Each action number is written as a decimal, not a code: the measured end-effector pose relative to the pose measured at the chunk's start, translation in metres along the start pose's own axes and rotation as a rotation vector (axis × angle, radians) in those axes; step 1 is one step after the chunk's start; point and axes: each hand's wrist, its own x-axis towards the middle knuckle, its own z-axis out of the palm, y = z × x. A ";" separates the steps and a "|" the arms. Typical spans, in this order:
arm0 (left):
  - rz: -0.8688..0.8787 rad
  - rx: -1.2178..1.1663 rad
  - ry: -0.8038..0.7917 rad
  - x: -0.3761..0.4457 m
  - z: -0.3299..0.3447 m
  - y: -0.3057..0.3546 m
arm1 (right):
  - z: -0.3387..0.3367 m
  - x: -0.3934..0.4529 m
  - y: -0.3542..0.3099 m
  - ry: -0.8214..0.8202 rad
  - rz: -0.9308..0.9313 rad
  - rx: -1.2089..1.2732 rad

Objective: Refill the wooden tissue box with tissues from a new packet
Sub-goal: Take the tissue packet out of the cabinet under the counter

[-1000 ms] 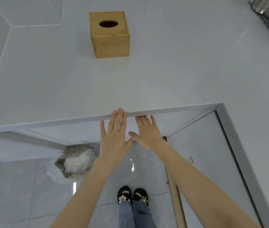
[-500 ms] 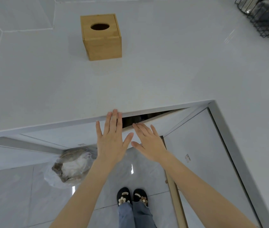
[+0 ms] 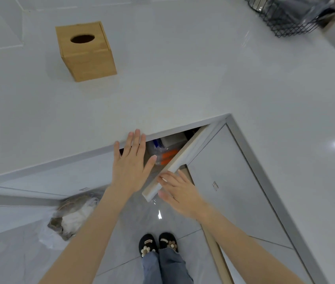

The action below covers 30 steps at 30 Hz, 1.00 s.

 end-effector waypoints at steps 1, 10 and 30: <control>0.008 0.003 -0.012 0.003 0.000 0.003 | 0.001 -0.007 0.003 0.002 -0.005 0.001; -0.028 -0.043 -0.025 0.013 0.005 0.024 | 0.003 -0.079 0.029 0.022 0.118 0.104; -0.036 -0.119 0.019 0.022 0.021 0.073 | 0.019 -0.129 0.074 0.162 0.618 -0.021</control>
